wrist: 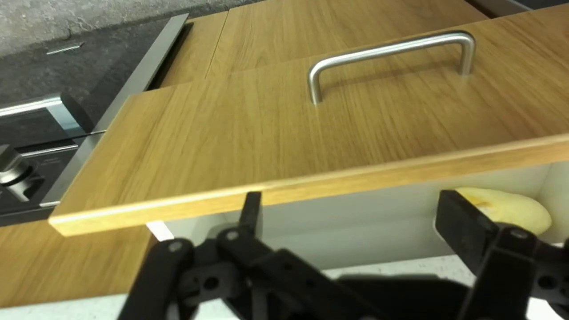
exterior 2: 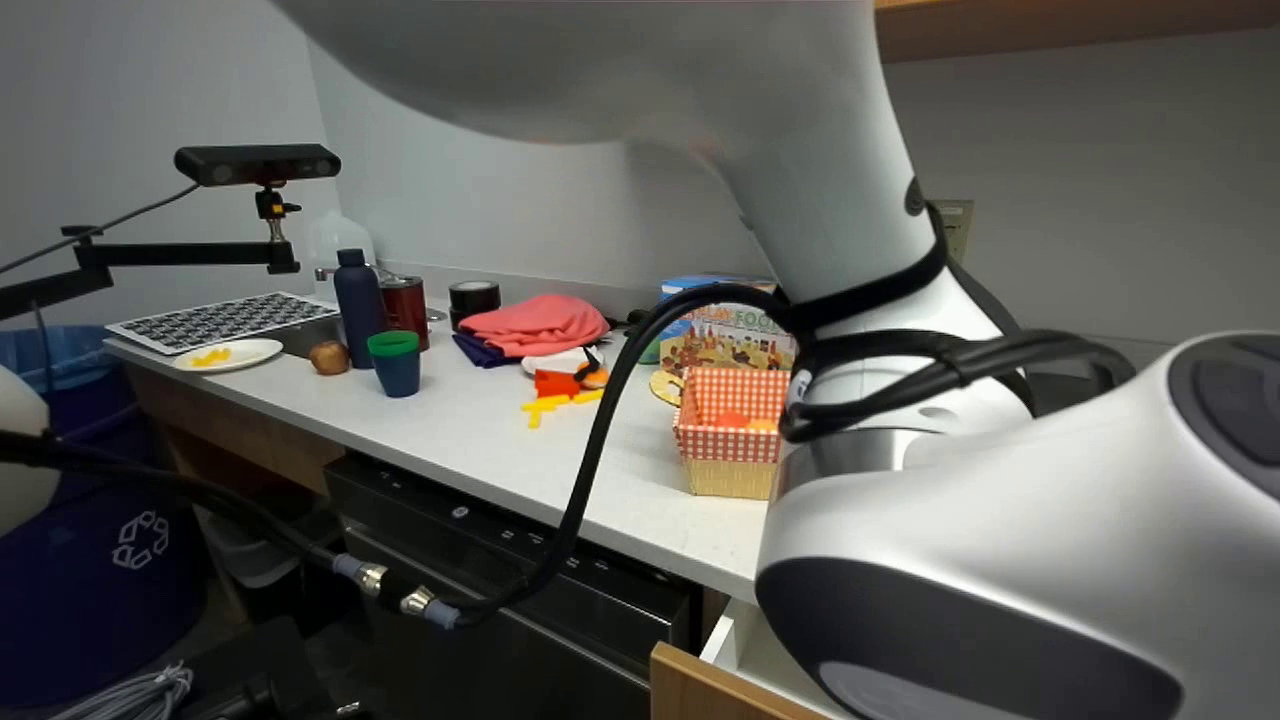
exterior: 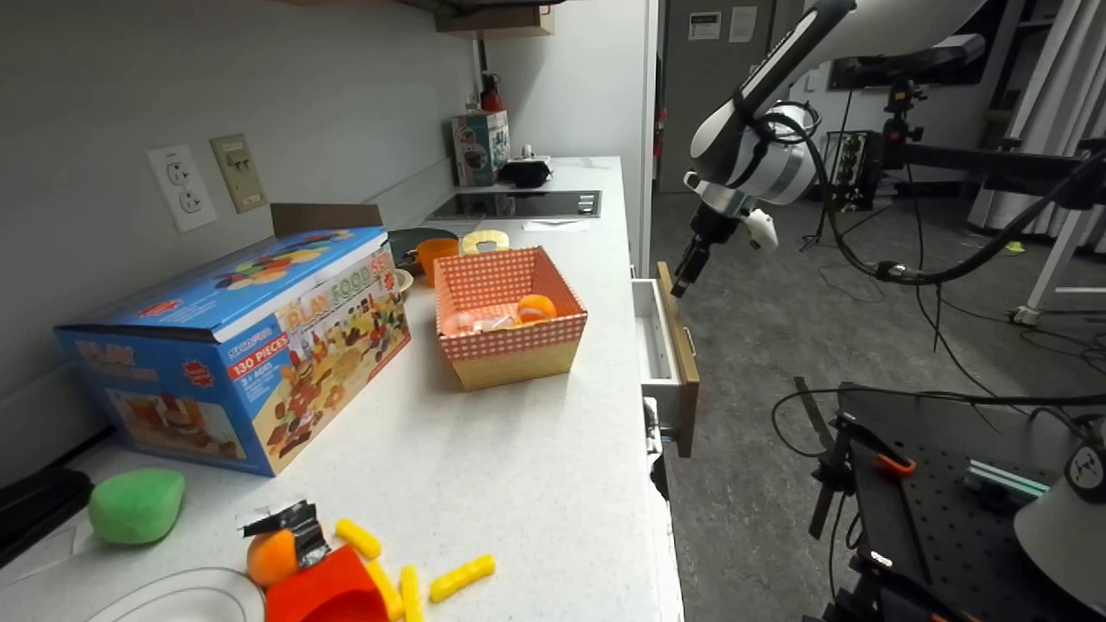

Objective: Open the drawer, then remove the banana plushie out of the drawer, then close the drawer

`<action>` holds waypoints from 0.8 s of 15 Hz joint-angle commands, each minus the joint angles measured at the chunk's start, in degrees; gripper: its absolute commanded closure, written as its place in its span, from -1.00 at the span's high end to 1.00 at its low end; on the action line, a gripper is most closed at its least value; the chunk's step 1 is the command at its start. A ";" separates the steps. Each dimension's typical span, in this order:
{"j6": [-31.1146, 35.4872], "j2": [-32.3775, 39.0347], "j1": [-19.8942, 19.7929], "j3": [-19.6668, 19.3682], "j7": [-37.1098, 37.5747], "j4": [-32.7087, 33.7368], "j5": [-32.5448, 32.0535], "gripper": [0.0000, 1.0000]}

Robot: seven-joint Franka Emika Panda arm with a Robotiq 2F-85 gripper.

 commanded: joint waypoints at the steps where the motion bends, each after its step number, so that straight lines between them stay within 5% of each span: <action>1: -3.28 -4.25 5.58 -3.76 -0.18 -1.03 -0.34 1.00; 7: -7.72 -0.43 16.34 -12.73 0.60 4.01 -3.01 1.00; 12: -9.81 4.32 21.24 -16.83 -0.30 8.89 -2.46 1.00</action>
